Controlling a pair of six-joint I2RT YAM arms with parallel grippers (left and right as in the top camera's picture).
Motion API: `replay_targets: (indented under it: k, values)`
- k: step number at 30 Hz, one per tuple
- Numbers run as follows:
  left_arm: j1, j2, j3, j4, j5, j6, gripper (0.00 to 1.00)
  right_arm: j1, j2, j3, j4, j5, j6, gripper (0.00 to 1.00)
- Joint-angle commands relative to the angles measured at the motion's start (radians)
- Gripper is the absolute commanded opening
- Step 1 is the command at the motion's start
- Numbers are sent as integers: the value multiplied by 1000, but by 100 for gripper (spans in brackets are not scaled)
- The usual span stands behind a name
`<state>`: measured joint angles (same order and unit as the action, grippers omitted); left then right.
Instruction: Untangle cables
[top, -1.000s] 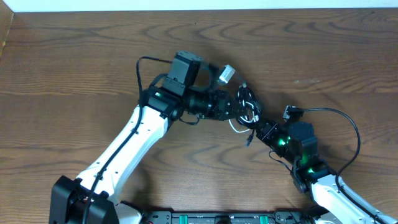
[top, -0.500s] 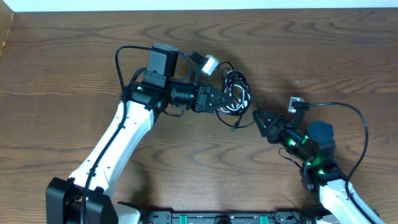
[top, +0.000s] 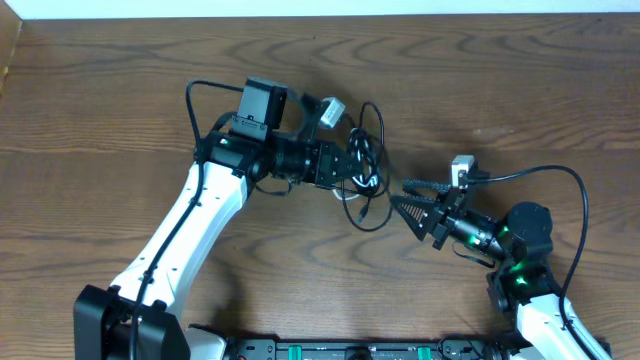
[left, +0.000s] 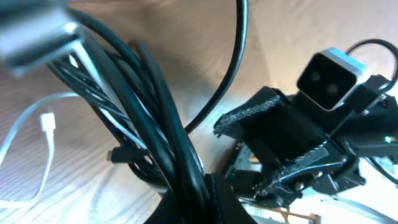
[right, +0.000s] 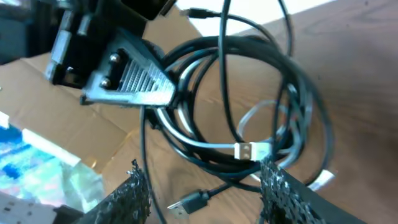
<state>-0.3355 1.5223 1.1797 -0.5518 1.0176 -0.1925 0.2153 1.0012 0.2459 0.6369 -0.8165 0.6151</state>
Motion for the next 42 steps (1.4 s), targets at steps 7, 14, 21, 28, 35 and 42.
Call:
replay_targets:
  k: [7, 14, 21, 28, 35, 42]
  values:
    - [2, -18, 26, -79, -36, 169, 8, -6, -1, 2, 15, 106, 53, 49]
    - [-5, -18, 26, -114, -35, 177, 8, -4, 0, 2, 25, 130, 107, 46]
    - [-80, -18, 26, -101, -36, 177, 8, 50, 1, 2, 24, 154, 113, 45]
    - [-109, -19, 26, -98, -35, 172, 8, 114, 52, 2, 12, 242, 114, 38]
    - [-109, -19, 26, -99, 3, 173, 8, 127, 72, 2, 32, 242, 143, 22]
    - [-109, -19, 26, -119, -199, 174, 8, 88, 70, 2, 219, 189, 356, 1]
